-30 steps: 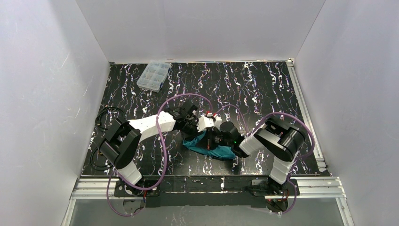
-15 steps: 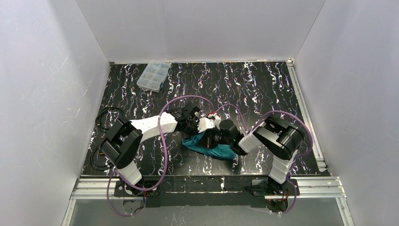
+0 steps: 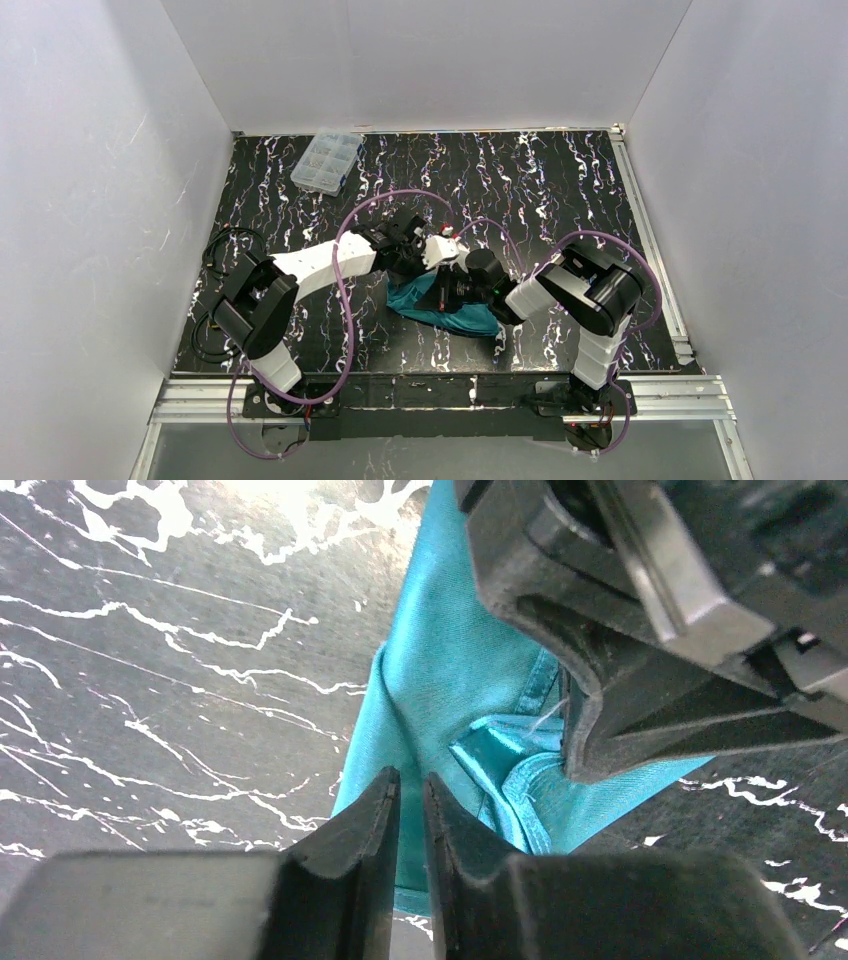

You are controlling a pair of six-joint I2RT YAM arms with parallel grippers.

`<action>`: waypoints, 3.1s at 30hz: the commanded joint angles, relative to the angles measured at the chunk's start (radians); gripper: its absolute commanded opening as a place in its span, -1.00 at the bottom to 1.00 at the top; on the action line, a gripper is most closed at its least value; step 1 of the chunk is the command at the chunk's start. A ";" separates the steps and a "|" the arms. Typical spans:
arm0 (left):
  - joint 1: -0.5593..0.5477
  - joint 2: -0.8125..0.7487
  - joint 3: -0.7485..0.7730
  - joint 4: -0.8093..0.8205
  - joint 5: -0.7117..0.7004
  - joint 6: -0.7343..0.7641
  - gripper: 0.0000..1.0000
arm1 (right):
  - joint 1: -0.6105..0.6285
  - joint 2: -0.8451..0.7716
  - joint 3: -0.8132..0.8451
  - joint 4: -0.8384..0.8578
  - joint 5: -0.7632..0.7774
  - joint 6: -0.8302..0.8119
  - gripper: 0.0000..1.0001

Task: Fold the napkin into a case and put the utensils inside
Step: Stuff the top corner of the smaller-rectangle-folded napkin into the folded napkin.

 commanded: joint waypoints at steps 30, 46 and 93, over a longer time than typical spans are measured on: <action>-0.143 -0.214 -0.221 0.258 -0.263 0.122 0.96 | -0.041 0.137 -0.046 0.203 -0.084 0.115 -0.97; -0.154 -0.081 -0.251 0.319 -0.317 0.173 0.41 | -0.051 0.164 -0.057 0.247 -0.100 0.135 -0.97; -0.054 -0.149 -0.138 0.155 -0.142 -0.009 -0.29 | -0.084 0.280 -0.088 0.388 -0.126 0.238 -0.97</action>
